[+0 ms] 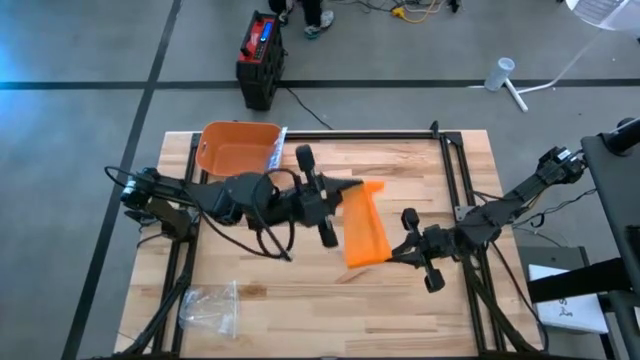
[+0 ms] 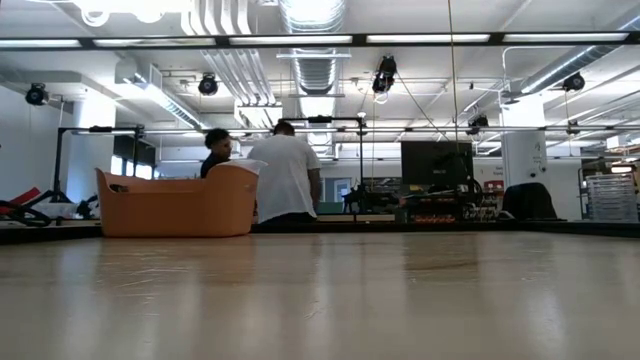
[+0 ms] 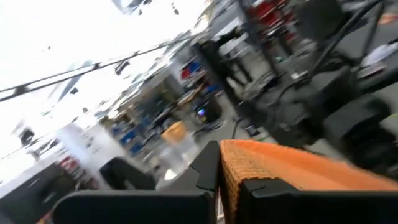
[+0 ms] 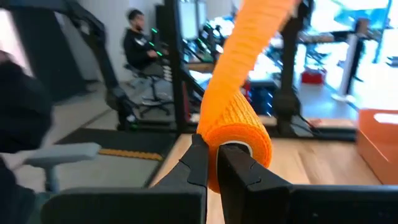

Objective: Roll bandage
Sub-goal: Roll the orange bandage

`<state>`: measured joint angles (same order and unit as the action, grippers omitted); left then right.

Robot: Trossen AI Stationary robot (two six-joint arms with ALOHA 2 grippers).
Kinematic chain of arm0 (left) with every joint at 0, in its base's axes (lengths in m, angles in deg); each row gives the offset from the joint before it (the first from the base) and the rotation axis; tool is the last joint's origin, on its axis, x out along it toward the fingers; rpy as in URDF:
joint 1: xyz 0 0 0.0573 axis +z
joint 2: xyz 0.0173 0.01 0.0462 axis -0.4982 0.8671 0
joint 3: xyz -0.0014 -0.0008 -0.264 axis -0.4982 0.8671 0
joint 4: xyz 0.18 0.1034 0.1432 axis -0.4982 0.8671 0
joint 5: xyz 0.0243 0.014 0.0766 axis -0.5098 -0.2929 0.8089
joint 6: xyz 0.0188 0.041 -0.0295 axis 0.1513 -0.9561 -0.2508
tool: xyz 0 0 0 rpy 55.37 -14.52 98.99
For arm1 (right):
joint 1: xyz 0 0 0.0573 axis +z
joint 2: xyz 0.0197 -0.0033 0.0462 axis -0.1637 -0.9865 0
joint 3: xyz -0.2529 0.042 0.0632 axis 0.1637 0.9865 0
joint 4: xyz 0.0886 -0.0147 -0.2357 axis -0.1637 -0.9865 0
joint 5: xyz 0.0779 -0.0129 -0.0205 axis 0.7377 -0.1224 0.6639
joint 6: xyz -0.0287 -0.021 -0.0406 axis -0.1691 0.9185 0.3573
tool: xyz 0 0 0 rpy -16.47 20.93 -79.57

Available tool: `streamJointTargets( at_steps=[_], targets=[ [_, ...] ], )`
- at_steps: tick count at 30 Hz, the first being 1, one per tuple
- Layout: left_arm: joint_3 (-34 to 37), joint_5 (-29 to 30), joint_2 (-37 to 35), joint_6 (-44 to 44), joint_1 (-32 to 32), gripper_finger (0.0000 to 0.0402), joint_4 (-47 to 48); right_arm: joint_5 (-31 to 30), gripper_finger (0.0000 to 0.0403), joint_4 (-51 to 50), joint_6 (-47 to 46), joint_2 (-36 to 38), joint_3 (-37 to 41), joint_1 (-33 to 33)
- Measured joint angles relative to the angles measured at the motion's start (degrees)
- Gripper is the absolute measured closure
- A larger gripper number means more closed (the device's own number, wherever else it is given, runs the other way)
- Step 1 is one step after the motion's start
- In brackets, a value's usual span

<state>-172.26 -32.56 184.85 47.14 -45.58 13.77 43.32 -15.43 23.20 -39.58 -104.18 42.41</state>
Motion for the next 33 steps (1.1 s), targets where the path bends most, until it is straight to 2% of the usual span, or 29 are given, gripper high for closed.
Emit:
streamJointTargets(
  at_steps=[8,14,21,26,33],
  targets=[
    [1.2,0.8,-0.4,9.4,5.0,0.0401,10.9,7.8,0.0395,8.3,5.1,0.6,0.0,0.2],
    [6.2,-0.3,-0.4,16.7,6.3,0.0401,12.9,8.1,0.0395,9.6,10.0,1.5,-0.9,0.3],
    [13.2,-7.2,-0.2,25.6,5.8,0.0401,12.6,8.1,0.0395,9.2,17.1,1.9,-5.0,0.3],
    [16.8,-7.7,-0.2,29.7,4.9,0.0401,12.0,3.8,0.0395,8.0,20.2,1.9,-6.7,0.3],
    [17.6,-7.7,-0.2,30.1,3.5,0.0401,9.2,-3.4,0.0395,8.4,21.6,1.6,-7.6,-0.1]
  ],
)
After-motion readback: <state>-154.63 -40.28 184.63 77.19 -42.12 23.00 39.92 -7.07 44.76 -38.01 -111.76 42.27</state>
